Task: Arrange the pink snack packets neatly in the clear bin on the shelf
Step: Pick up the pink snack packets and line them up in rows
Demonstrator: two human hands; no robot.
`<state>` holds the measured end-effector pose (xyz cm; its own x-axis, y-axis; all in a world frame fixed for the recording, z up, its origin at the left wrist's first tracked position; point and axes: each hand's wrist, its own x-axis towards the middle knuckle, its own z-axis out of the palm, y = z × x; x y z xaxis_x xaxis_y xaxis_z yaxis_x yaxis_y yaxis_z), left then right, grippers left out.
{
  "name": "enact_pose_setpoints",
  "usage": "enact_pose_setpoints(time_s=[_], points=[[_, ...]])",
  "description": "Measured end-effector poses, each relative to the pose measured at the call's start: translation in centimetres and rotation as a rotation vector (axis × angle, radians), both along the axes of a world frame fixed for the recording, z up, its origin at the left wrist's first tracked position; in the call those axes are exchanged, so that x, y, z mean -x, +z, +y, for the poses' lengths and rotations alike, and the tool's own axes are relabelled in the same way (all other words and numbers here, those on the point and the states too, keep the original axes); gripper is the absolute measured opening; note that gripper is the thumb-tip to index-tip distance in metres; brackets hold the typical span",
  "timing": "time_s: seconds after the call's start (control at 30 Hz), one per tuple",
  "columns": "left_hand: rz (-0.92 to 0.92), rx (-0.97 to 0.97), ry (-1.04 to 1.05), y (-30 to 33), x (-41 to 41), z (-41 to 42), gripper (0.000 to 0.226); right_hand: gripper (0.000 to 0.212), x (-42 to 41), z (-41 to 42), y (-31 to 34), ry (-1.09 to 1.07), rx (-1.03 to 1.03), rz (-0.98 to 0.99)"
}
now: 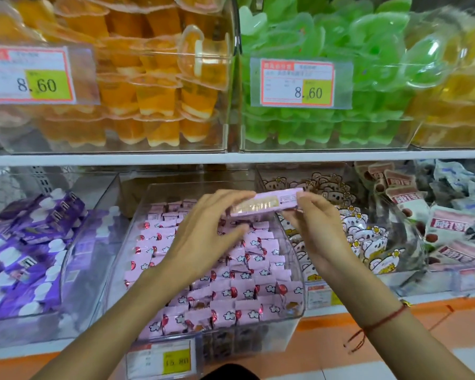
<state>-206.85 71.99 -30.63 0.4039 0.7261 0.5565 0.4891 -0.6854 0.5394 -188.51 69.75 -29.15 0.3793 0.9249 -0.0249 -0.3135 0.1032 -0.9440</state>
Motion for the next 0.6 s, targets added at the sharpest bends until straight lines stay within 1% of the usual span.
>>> enact_pose_setpoints(time_s=[0.03, 0.07, 0.13, 0.2, 0.23, 0.27, 0.3, 0.37, 0.43, 0.5, 0.53, 0.57, 0.6], points=[[-0.049, 0.033, 0.014, 0.2, 0.2, 0.0, 0.045, 0.016, -0.1, -0.1, 0.1, 0.05, 0.039, 0.064], [-0.119, 0.136, 0.001, 0.3, 0.5, 0.1, 0.037, 0.019, -0.2, -0.2, 0.1, 0.097, 0.071, 0.093], [-0.278, 0.504, -0.066, 0.5, 0.9, 0.3, 0.031, 0.028, -0.7, -0.3, 0.0, 0.167, 0.099, 0.051], [-0.424, 0.899, -0.085, 0.7, 1.1, 0.4, 0.034, 0.042, -0.9, -0.3, 0.0, 0.217, 0.084, -0.099], [-0.474, 1.009, -0.081, 0.7, 1.2, 0.4, 0.034, 0.046, -0.8, -0.3, 0.0, 0.24, 0.064, -0.207], [-0.497, 1.06, -0.071, 0.8, 1.2, 0.5, 0.033, 0.048, -0.6, -0.4, 0.0, 0.256, 0.04, -0.306], [-0.5, 1.084, -0.058, 0.9, 1.2, 0.4, 0.032, 0.048, -0.4, -0.4, 0.0, 0.258, 0.013, -0.384], [-0.477, 1.118, -0.041, 1.1, 1.1, 0.4, 0.037, 0.036, -0.1, -0.3, 0.0, 0.23, -0.031, -0.454], [-0.446, 1.145, -0.061, 1.4, 1.3, 0.4, 0.057, 0.023, 0.1, -0.2, 0.0, 0.197, -0.053, -0.419], [-0.353, 1.093, -0.049, 1.7, 1.6, 0.4, 0.078, 0.017, 0.2, -0.2, 0.0, 0.181, -0.057, -0.375], [-0.258, 1.012, -0.017, 1.9, 1.7, 0.3, 0.079, 0.017, 0.2, -0.1, 0.0, 0.177, -0.064, -0.37], [-0.167, 0.913, 0.012, 2.1, 1.7, 0.2, 0.071, 0.017, 0.2, 0.0, 0.0, 0.174, -0.076, -0.376], [-0.12, 0.819, 0.007, 2.2, 1.8, 0.0, 0.056, 0.018, 0.4, 0.1, 0.1, 0.169, -0.088, -0.385]])
